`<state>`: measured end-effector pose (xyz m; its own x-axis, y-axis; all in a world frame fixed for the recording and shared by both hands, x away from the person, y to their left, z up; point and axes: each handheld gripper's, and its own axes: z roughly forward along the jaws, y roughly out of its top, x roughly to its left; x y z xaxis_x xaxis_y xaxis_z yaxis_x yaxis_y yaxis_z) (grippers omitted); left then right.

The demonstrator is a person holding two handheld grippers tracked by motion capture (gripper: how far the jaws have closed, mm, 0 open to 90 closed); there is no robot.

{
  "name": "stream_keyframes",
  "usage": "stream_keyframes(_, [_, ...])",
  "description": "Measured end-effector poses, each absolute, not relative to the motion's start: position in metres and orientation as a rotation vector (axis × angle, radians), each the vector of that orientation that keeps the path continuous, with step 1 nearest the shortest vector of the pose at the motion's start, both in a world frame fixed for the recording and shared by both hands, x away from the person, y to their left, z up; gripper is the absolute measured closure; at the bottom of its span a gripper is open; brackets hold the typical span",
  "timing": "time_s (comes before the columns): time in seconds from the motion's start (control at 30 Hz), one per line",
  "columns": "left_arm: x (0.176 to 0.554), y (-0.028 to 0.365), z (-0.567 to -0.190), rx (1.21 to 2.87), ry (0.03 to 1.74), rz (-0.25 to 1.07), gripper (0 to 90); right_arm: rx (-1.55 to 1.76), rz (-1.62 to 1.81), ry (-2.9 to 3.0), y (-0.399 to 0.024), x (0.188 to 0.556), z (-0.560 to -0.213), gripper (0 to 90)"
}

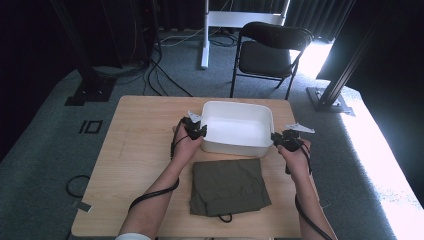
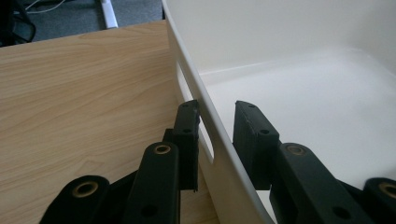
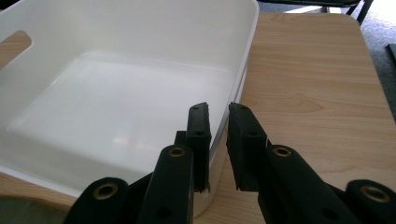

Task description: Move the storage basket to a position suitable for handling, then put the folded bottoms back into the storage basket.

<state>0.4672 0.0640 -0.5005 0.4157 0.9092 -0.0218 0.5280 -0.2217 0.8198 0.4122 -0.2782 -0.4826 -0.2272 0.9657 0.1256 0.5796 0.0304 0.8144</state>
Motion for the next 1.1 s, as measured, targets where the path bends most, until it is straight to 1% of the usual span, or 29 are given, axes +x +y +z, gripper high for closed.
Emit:
stream_keyframes(0.23, [0.468,0.067,-0.498,1.871,1.240,0.588,72.4,1.568,1.068,1.846,-0.280,0.424,-0.481,81.3])
stream_keyframes(0.53, [0.476,0.073,-0.498,1.866,1.264,0.617,72.4,1.579,1.062,1.851,-0.271,0.441,-0.480,82.0])
stream_keyframes(0.9, [0.477,0.075,-0.497,1.873,1.276,0.577,71.0,1.573,1.055,1.856,-0.269,0.444,-0.480,81.5])
stream_keyframes(0.93, [0.477,0.075,-0.496,1.869,1.280,0.558,66.8,1.577,1.065,1.854,-0.269,0.443,-0.480,79.9])
stream_keyframes(0.97, [0.477,0.075,-0.495,1.868,1.281,0.540,66.8,1.577,1.065,1.854,-0.269,0.443,-0.480,79.9])
stream_keyframes(1.0, [0.476,0.075,-0.494,1.870,1.277,0.521,60.7,1.573,1.085,1.847,-0.269,0.443,-0.479,74.2])
stream_keyframes(1.03, [0.476,0.075,-0.492,1.865,1.275,0.518,60.7,1.573,1.085,1.847,-0.269,0.443,-0.479,74.2])
stream_keyframes(1.1, [0.475,0.075,-0.488,1.860,1.273,0.511,57.1,1.554,1.102,1.843,-0.269,0.442,-0.475,69.3])
